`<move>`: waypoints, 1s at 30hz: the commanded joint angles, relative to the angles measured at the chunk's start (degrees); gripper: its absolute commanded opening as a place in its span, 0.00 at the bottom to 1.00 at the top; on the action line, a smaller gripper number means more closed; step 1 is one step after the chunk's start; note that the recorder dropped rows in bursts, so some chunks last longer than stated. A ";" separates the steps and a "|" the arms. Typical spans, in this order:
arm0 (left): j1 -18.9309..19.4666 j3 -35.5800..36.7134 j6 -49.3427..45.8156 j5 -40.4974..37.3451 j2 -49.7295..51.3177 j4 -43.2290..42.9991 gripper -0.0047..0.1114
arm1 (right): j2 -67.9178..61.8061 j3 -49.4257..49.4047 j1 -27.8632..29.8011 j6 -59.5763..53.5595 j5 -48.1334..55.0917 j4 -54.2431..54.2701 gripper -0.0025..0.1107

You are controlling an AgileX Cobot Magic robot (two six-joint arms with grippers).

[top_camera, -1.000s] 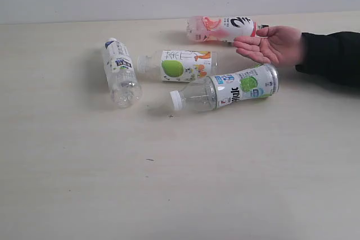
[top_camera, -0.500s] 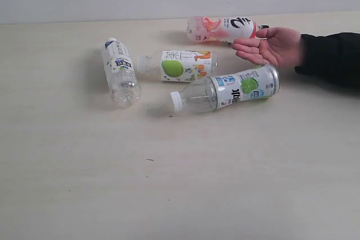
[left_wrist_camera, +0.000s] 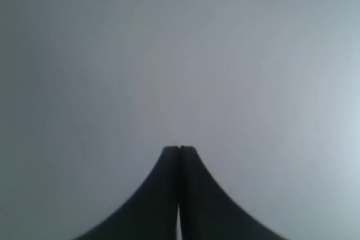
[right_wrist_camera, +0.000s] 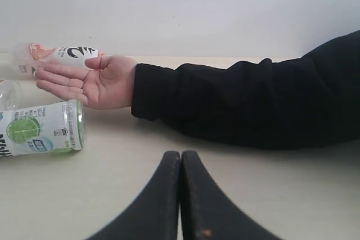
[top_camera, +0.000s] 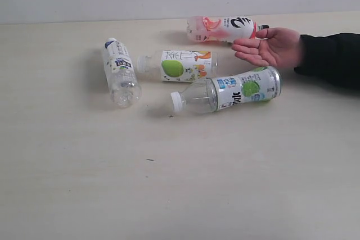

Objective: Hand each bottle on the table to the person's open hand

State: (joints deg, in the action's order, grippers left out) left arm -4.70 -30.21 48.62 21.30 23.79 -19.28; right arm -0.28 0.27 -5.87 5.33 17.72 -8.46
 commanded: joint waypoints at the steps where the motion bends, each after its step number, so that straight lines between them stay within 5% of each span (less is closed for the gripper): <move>1: -0.09 -16.29 13.46 -16.90 21.55 -18.63 0.04 | 0.28 -0.27 0.50 -0.50 -0.12 -0.04 0.02; 7: -2.90 -22.34 13.49 -25.11 46.15 -24.59 0.04 | 0.28 -0.27 0.50 -0.50 -0.12 -0.04 0.02; 13: -11.30 -30.18 3.86 -41.98 63.07 -24.90 0.04 | 0.28 -0.27 0.50 -0.50 -0.12 -0.04 0.02; 17: -16.56 -40.85 -8.38 -59.61 73.55 -16.28 0.04 | 0.28 -0.27 0.50 -0.50 -0.12 -0.04 0.02; 21: -17.95 -53.32 -21.17 -72.09 82.55 -1.07 0.04 | 0.28 -0.27 0.50 -0.50 -0.12 -0.04 0.02; 27: -17.95 -65.27 -25.40 -71.19 91.79 13.91 0.06 | 0.28 -0.27 0.50 -0.50 -0.12 -0.04 0.02; 30: -18.08 -67.46 -25.20 -67.33 94.25 16.73 0.17 | 0.28 -0.27 0.50 -0.50 -0.12 -0.04 0.02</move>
State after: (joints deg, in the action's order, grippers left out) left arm -22.37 -95.55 23.72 -48.99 116.23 -5.96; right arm -0.28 0.27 -5.87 5.33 17.72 -8.46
